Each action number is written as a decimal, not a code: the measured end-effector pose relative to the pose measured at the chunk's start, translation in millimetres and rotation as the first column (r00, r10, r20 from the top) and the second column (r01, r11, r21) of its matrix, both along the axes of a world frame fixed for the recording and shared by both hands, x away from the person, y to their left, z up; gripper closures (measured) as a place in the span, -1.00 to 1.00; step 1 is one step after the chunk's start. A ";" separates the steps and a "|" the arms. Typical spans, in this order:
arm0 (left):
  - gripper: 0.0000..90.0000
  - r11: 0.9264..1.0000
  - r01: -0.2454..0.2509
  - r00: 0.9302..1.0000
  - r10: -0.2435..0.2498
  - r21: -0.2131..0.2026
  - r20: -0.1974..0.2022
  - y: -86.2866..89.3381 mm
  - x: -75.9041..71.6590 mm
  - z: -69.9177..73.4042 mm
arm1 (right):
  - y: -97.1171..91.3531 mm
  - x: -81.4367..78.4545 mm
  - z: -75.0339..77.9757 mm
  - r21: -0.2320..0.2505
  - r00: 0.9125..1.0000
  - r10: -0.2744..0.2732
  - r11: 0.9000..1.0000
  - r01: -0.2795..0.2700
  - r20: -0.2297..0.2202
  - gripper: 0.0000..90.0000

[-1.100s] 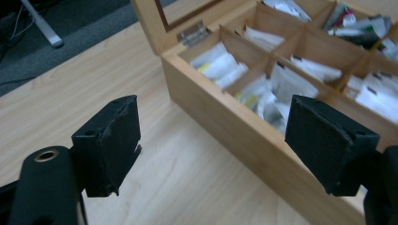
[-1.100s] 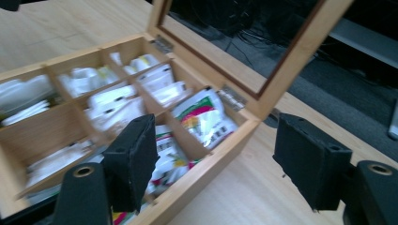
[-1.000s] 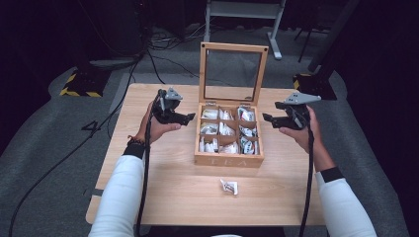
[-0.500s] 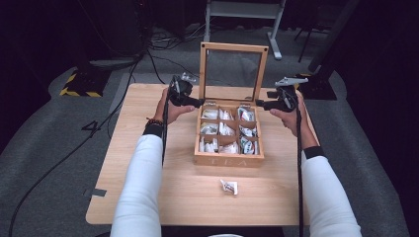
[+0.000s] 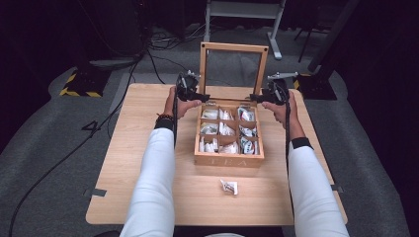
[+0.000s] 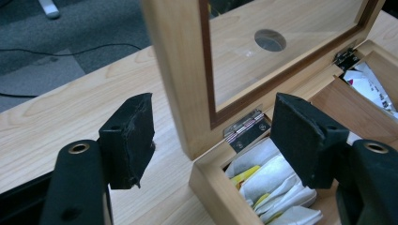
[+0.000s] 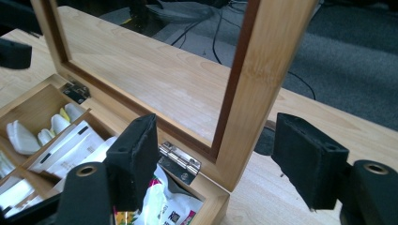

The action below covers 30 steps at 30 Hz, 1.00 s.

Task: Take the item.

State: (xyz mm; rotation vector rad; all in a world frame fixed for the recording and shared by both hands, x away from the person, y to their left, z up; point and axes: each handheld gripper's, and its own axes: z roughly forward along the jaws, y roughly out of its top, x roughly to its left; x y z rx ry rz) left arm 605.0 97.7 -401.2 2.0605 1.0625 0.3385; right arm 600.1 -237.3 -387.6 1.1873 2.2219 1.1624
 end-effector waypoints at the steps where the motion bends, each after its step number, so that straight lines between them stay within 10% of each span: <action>1: -0.29 1.000 0.000 1.000 0.000 -0.003 -0.005 -2.0 0.6 -1.2 | 0.1 1.9 -2.2 0.007 1.000 -0.001 1.000 0.001 -0.011 -0.29; 15: -0.18 1.000 -0.007 1.000 0.007 -0.023 -0.012 -3.4 2.9 -1.5 | 7.6 5.1 -7.3 0.016 0.999 -0.028 0.999 0.028 -0.019 -0.26; 30: -0.05 0.990 0.076 0.994 -0.066 -0.117 0.089 10.8 -27.7 22.2 | 1.4 -16.9 8.4 0.106 0.999 -0.020 0.994 0.015 0.040 -0.07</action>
